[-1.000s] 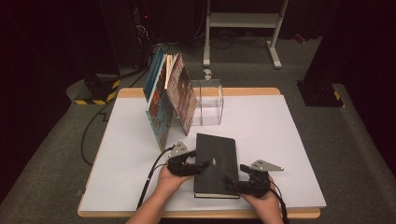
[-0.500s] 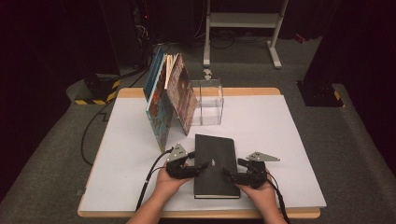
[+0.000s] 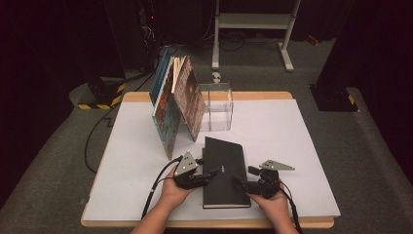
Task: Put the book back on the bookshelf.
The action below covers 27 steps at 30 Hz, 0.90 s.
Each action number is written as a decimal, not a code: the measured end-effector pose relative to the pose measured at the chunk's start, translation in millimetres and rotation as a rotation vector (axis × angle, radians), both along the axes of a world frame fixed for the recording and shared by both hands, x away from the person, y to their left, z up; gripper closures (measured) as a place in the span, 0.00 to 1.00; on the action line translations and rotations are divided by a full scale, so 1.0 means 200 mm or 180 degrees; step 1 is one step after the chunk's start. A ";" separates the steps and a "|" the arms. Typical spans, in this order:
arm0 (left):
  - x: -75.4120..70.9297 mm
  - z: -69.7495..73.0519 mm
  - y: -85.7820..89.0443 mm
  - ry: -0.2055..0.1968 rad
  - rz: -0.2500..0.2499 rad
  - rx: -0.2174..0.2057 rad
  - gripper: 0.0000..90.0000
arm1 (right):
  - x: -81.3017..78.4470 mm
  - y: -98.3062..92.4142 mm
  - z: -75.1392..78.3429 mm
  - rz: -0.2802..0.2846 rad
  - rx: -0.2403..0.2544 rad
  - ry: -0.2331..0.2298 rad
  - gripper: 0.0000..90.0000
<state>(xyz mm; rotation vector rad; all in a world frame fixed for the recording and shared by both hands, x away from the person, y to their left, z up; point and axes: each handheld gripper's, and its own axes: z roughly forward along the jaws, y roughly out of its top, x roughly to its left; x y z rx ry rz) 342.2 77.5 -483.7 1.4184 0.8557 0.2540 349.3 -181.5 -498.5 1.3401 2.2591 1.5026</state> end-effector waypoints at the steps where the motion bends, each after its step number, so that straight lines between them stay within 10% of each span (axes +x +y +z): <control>1: 0.00 0.00 0.00 -0.0016 -0.0004 0.0004 0.52 | 0.00 0.00 0.00 0.0007 0.0004 -0.0002 0.16; 27: -0.09 0.03 -0.01 -0.0524 -0.0042 0.0150 0.52 | 0.06 -0.02 -0.02 0.0208 0.0403 0.0359 0.07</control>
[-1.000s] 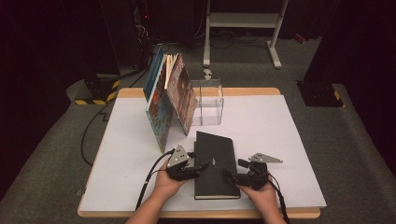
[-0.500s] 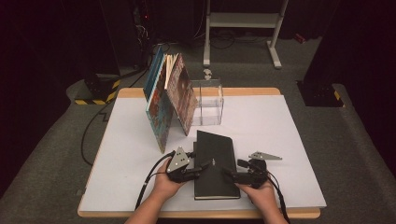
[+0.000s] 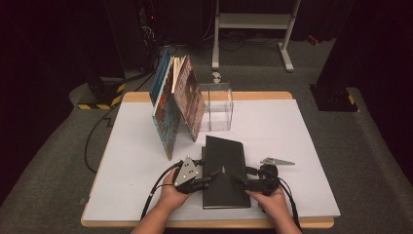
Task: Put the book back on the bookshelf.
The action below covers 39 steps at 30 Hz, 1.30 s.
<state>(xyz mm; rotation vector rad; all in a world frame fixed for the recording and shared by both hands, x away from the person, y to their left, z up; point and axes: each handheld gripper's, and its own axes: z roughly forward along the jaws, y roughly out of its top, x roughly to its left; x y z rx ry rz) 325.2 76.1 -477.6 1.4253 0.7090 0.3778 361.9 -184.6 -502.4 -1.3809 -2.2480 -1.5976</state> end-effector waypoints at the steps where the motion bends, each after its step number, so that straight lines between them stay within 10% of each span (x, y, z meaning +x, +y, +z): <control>1: 0.00 0.00 0.00 -0.0027 -0.0004 0.0017 0.52 | 0.00 0.00 0.00 0.0004 0.0012 0.0007 0.07; 31: -0.10 0.01 -0.01 -0.0611 -0.0106 0.0064 0.52 | 0.03 -0.03 -0.01 0.0275 0.0428 0.0139 0.06; 39: -0.10 0.01 0.00 -0.0501 -0.0133 0.0047 0.52 | 0.02 -0.02 0.03 0.0271 0.0236 0.0085 0.08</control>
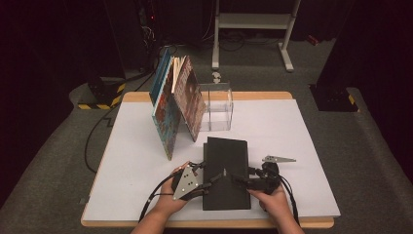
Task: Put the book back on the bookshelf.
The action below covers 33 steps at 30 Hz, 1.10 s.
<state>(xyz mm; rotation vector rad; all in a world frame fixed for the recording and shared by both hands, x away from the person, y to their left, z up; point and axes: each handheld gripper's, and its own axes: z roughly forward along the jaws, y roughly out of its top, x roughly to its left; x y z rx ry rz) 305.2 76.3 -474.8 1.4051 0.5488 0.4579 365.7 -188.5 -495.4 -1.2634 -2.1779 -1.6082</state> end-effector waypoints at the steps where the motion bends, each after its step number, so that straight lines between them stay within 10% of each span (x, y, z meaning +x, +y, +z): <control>1: 0.00 0.00 0.00 0.0030 0.0010 0.0015 0.53 | -0.01 0.00 0.01 -0.0005 -0.0033 -0.0034 0.09; 14: -0.01 0.03 0.00 0.0314 0.0139 -0.0080 0.53 | -0.11 -0.01 0.10 -0.0160 -0.0223 -0.0568 0.26; 33: -0.01 0.07 0.01 0.0276 0.0260 -0.0157 0.55 | -0.18 -0.01 0.18 -0.0357 -0.0281 -0.1011 0.36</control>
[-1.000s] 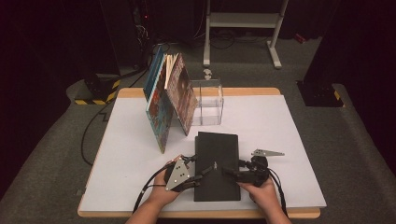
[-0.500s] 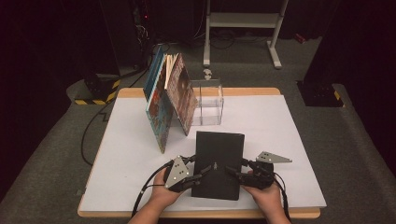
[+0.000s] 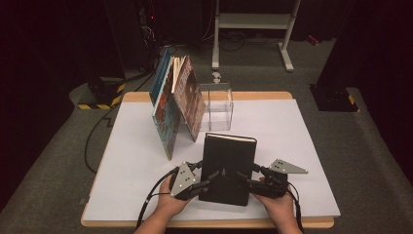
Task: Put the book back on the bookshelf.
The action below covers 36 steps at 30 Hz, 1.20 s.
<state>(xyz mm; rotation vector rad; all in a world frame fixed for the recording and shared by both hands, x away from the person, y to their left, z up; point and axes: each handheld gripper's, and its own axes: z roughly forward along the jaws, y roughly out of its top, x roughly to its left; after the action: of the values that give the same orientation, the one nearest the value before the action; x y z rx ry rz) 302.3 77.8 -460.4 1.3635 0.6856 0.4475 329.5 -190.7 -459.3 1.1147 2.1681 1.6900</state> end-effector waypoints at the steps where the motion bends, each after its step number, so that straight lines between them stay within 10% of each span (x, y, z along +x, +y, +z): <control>1: 0.00 0.00 0.00 -0.0003 0.0005 -0.0002 0.55 | 0.00 0.00 0.00 -0.0012 -0.0006 -0.0025 0.36; 36: 0.17 0.04 -0.14 -0.0087 0.0219 0.0036 0.57 | 0.01 -0.07 0.10 -0.0402 -0.0182 -0.0570 0.44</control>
<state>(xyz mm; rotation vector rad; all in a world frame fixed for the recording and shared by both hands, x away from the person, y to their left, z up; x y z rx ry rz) 336.9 49.4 -452.0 1.3450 0.7100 0.5247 332.5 -204.9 -439.9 1.0202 1.9816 1.5975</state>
